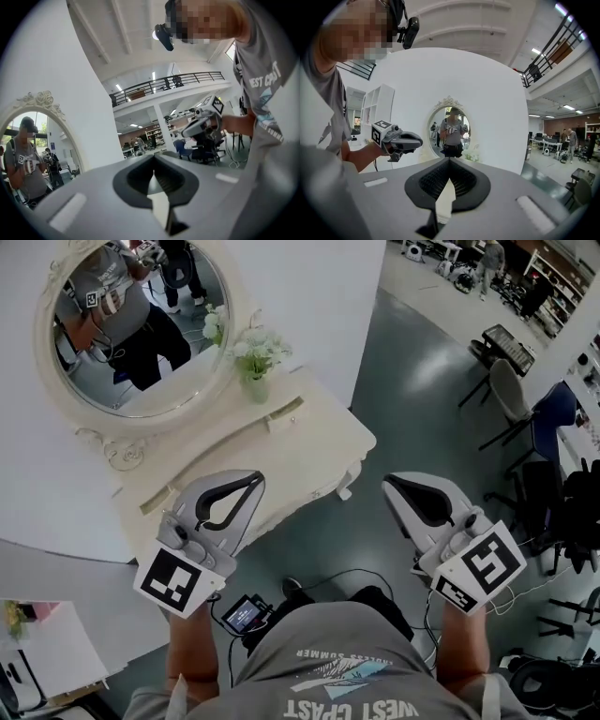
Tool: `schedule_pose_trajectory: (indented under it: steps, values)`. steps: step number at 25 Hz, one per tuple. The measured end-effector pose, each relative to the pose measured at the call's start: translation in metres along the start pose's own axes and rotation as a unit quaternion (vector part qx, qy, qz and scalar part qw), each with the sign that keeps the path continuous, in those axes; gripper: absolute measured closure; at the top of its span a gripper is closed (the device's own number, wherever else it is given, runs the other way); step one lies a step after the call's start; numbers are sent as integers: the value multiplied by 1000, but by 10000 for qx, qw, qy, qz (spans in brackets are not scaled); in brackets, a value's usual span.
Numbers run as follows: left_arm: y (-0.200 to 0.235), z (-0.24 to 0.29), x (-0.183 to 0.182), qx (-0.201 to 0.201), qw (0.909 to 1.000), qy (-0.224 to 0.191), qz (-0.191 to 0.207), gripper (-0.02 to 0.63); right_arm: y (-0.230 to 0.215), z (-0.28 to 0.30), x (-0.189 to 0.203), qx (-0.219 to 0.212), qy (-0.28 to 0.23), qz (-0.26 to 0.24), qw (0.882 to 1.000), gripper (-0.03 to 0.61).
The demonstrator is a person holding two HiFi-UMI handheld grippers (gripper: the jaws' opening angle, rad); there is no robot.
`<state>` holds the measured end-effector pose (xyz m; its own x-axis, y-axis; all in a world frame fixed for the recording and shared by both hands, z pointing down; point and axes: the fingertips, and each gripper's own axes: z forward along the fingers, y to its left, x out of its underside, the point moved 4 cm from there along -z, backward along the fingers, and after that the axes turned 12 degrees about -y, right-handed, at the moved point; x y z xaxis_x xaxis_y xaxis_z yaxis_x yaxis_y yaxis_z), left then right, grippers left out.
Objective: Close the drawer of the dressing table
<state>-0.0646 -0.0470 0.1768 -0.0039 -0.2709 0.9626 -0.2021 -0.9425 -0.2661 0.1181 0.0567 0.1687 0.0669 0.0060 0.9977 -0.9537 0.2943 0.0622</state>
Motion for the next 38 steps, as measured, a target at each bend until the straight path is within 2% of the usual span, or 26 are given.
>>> schedule_pose_trajectory:
  steps: [4,10,18,26,38]
  values:
    - [19,-11,4,-22,9999,-134,3,612,11,20,-1,-24,64,-138,9999,578]
    - [42,-23,12,-166,9998,-109,0,612,7,53,1,-184,120,-273,9994,578]
    - [69,-36,19,-826,9965,65,63,612,-1,111,5,-977,-9,-339,9946,578]
    - [98,-14,31,-1314,9910,262,29,612,-40,159,14,-1501,64,-299,9882,577]
    - [129,27,70,-1649,9837,680,-238,612,-94,219,52,-1900,335,-136,9811,577]
